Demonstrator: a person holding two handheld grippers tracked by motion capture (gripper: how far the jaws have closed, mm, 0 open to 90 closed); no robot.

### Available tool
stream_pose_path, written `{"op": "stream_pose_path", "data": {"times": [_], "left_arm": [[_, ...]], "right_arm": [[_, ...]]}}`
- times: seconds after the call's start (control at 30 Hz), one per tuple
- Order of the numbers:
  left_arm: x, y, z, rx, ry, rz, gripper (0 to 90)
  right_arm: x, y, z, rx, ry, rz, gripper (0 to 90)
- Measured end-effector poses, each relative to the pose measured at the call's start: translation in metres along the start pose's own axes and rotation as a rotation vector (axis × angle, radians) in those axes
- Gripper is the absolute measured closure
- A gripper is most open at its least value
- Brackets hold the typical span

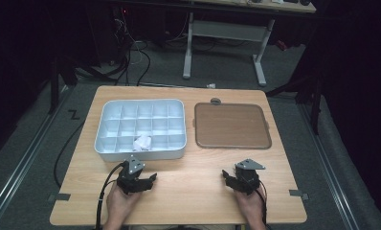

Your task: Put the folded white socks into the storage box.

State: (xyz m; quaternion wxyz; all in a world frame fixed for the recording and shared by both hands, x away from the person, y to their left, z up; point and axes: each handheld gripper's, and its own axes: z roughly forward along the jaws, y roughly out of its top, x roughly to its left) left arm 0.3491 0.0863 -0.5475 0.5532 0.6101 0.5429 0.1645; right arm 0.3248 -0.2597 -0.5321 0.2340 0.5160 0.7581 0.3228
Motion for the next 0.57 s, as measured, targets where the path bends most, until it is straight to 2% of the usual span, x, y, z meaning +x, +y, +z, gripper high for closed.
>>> {"op": "stream_pose_path", "data": {"times": [0.57], "left_arm": [[0.0002,0.0004,0.0000,-0.001,-0.003,-0.007,30.6]], "right_arm": [[0.0000,0.0000,0.0000,0.001,0.002,-0.002,40.2]]}}
